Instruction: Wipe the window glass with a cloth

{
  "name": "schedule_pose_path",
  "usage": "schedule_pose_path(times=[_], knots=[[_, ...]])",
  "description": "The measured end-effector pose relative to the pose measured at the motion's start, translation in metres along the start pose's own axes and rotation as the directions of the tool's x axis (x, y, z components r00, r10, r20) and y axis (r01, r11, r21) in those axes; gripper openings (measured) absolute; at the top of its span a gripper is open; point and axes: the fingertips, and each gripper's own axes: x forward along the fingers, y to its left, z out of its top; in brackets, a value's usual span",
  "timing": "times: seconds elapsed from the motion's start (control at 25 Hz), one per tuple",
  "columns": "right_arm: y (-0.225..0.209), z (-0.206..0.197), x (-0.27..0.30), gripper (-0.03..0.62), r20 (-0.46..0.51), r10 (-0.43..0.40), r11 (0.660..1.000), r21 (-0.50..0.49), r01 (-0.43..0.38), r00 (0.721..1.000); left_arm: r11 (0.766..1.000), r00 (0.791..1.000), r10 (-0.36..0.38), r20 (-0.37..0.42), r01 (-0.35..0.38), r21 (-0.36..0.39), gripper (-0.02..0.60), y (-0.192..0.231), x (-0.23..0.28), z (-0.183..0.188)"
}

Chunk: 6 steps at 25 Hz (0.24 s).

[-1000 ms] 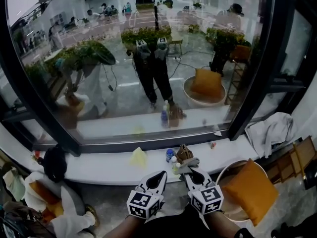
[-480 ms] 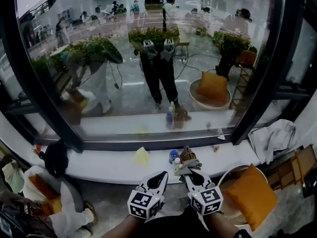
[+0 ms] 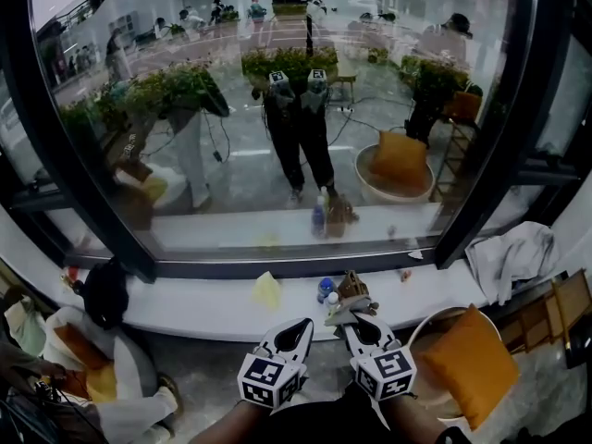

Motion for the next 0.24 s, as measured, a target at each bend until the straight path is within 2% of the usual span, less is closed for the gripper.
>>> schedule_pose_path(times=[0.24], knots=[[-0.0058,0.0000,-0.0002,0.039,-0.001,-0.004,1.000,0.004,0.004,1.000,1.000,1.000,-0.009,-0.004,0.009,0.016,0.008,-0.0022,0.0061,-0.0008]])
